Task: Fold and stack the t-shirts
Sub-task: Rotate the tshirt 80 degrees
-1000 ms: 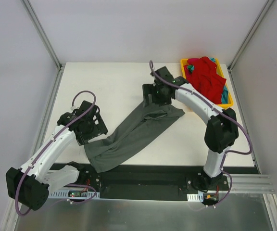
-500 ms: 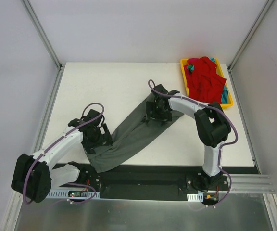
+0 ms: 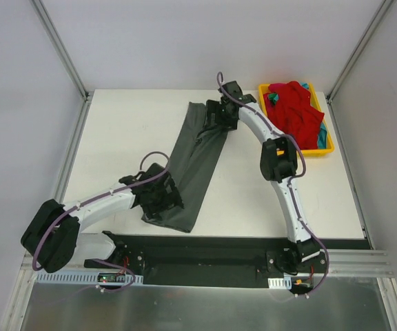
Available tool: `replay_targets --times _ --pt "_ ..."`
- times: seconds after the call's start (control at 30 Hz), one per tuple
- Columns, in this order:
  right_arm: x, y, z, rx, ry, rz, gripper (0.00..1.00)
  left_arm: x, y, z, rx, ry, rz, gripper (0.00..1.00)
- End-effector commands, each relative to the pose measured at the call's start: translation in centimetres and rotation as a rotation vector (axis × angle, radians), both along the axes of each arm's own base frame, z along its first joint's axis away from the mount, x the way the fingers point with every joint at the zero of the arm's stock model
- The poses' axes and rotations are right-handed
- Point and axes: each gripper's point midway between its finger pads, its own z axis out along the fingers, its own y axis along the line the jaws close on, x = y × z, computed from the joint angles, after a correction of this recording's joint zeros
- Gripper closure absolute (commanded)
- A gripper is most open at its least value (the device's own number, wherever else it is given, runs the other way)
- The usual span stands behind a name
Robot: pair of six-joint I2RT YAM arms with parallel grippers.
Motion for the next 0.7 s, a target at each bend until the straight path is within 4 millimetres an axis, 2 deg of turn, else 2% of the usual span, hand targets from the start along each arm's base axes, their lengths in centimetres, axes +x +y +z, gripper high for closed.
replay_targets --times 0.0,0.07,0.17,0.27,0.37,0.43,0.53,0.6,0.67 --pt "3.2 1.2 3.3 0.07 -0.126 0.077 0.04 -0.5 -3.4 0.6 -0.042 -0.012 -0.014 0.01" --pt "3.3 1.0 4.9 0.078 -0.187 0.099 0.04 -0.6 -3.6 1.7 -0.022 -0.049 -0.048 0.01" --pt "2.5 0.4 9.0 0.063 -0.262 0.148 0.04 -0.1 -3.8 4.0 -0.006 -0.15 -0.081 0.01" --pt "0.1 -0.8 12.7 -0.004 -0.291 0.183 0.04 0.2 -3.4 6.5 -0.036 -0.242 -0.096 0.01" --pt "-3.5 -1.6 14.9 -0.066 -0.309 0.229 0.04 -0.1 -2.1 7.6 -0.025 -0.293 -0.102 0.01" --pt "-6.6 -1.8 15.5 -0.107 -0.32 0.28 0.04 -0.1 0.2 7.9 0.043 -0.325 -0.068 0.01" --pt "-13.4 -1.3 14.8 -0.177 -0.331 0.399 0.04 0.0 4.9 8.1 0.226 -0.368 0.007 0.01" --pt "-17.9 -0.2 13.4 -0.206 -0.367 0.499 0.04 -0.3 6.6 8.3 0.269 -0.334 0.046 0.01" --pt "-23.4 1.5 11.1 -0.203 -0.383 0.642 0.04 -0.7 7.4 7.7 0.278 -0.277 0.058 0.01"
